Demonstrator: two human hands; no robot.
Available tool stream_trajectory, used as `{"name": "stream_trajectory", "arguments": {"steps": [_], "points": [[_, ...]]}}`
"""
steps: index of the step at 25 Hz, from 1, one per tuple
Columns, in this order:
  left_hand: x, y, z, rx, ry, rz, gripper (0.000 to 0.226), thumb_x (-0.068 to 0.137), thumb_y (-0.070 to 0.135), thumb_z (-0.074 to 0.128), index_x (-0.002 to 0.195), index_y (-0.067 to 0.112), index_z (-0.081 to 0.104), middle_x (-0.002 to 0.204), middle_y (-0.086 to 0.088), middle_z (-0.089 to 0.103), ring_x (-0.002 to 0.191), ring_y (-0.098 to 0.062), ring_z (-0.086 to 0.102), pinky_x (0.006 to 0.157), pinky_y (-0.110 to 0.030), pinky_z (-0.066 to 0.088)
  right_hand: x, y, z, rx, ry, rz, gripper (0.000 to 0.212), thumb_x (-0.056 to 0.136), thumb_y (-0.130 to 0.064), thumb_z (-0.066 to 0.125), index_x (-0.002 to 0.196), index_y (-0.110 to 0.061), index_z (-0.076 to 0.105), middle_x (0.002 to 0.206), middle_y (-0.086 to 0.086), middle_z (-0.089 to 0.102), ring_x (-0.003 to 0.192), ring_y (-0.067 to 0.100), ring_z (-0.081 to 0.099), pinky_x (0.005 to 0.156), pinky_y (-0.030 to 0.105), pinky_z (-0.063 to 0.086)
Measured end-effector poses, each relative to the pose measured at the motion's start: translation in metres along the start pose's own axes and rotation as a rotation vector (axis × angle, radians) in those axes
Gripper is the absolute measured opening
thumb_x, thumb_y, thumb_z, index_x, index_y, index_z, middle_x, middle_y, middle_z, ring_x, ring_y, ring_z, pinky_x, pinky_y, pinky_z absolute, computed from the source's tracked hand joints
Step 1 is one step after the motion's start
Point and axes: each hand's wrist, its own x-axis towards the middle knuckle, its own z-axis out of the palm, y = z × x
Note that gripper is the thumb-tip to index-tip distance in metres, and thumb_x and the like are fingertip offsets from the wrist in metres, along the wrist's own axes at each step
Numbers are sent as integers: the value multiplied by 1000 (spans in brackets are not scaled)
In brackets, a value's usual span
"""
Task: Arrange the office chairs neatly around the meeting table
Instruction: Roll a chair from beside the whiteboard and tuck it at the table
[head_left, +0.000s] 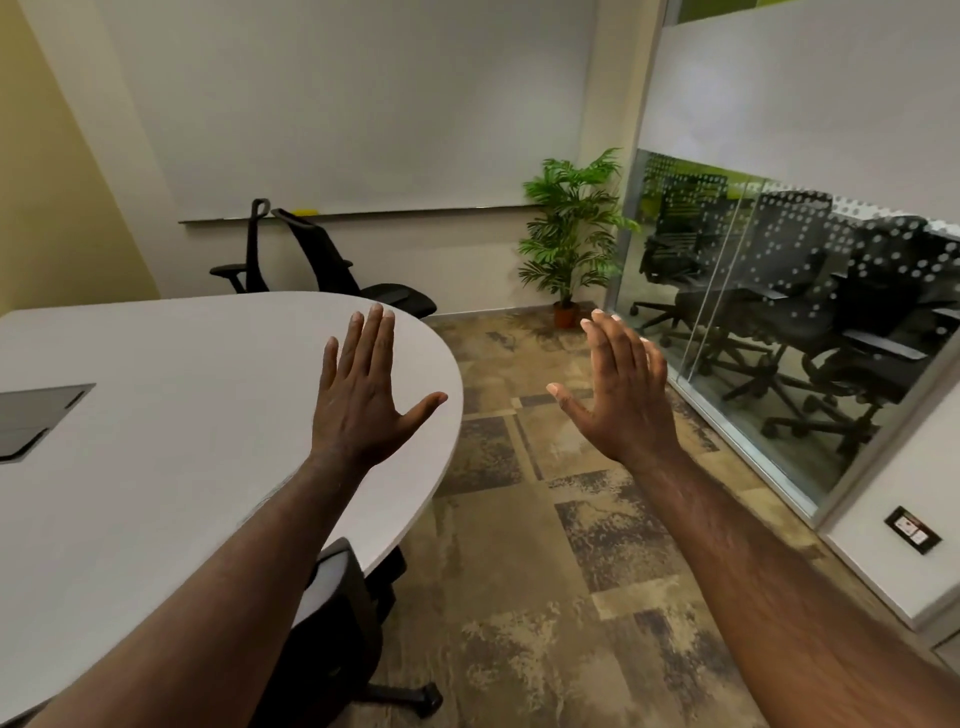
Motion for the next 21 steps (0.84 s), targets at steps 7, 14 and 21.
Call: {"name": "stream_trajectory", "arguments": {"steps": [7, 14, 21], "points": [[90, 16, 96, -37, -19, 41, 101, 81, 78, 36, 151, 18, -4, 160, -4, 0, 145, -17, -9, 118, -47, 2, 52, 80, 64, -43, -15, 53, 81, 87, -55, 52, 147, -12, 20, 157, 9, 18, 142, 26, 16, 112, 55, 14], [201, -8, 205, -63, -81, 32, 102, 80, 81, 32, 152, 15, -2, 161, -3, -1, 145, -17, -11, 118, -49, 4, 147, 138, 151, -64, -43, 86, 80, 88, -57, 48, 147, -12, 20, 157, 9, 20, 141, 26, 19, 112, 52, 13], [293, -27, 298, -50, -120, -19, 102, 81, 82, 31, 152, 16, -2, 161, -3, -1, 145, -17, -10, 118, -48, 2, 236, 201, 239, -45, -62, 96, 80, 85, -59, 46, 145, -12, 23, 155, 9, 24, 140, 27, 22, 111, 53, 16]]}}
